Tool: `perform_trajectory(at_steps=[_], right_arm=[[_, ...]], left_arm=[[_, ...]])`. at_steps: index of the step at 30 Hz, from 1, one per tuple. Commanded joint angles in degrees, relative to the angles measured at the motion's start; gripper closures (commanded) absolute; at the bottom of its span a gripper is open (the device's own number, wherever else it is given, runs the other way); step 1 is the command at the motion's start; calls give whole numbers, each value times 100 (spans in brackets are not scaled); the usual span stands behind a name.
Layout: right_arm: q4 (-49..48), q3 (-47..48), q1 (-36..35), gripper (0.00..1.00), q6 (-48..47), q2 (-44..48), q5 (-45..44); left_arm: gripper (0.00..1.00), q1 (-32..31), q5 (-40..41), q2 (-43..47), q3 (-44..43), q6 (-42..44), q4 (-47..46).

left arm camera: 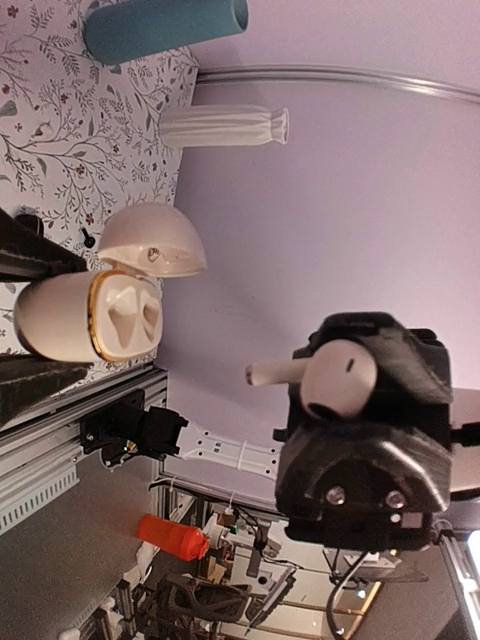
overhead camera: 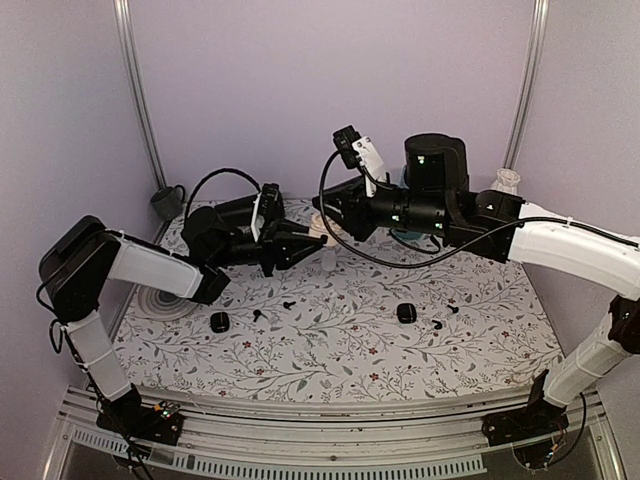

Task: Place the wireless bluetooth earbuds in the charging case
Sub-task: Insert the left earbud into the left side groove of the charging case.

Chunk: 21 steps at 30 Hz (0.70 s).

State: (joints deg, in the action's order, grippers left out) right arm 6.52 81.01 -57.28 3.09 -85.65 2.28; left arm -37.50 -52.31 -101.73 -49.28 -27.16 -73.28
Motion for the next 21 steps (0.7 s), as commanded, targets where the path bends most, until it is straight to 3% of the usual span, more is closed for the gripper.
perform_trajectory(at_steps=[1, 14, 21], right_arm=[[-273, 129, -98, 82, -168, -183, 222], [-457, -51, -222, 82, -217, -340, -311], [-552, -147, -223, 82, 51, -312, -609]], left_arm=[[100, -68, -167, 9, -189, -254, -16], [100, -135, -41, 170, -126, -189, 6], [100, -247, 657, 538, -12, 600, 559]])
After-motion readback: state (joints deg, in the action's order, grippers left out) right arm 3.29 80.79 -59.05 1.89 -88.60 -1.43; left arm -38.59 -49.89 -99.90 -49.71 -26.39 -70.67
